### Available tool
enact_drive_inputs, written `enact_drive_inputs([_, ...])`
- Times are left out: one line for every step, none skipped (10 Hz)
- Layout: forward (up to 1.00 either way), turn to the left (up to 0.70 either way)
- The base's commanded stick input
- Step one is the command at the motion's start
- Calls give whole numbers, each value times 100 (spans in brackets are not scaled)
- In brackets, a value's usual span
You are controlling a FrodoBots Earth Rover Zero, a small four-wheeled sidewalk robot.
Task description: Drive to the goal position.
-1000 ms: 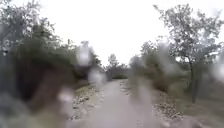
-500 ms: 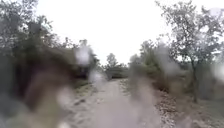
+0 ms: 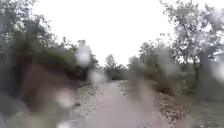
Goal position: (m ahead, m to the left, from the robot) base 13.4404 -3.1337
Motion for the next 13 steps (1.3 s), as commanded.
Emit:
enact_drive_inputs([45,0])
enact_drive_inputs([45,0])
enact_drive_inputs([45,0])
enact_drive_inputs([45,0])
enact_drive_inputs([45,0])
enact_drive_inputs([45,0])
enact_drive_inputs([45,0])
enact_drive_inputs([45,0])
enact_drive_inputs([45,0])
enact_drive_inputs([45,0])
enact_drive_inputs([45,0])
enact_drive_inputs([45,0])
enact_drive_inputs([45,0])
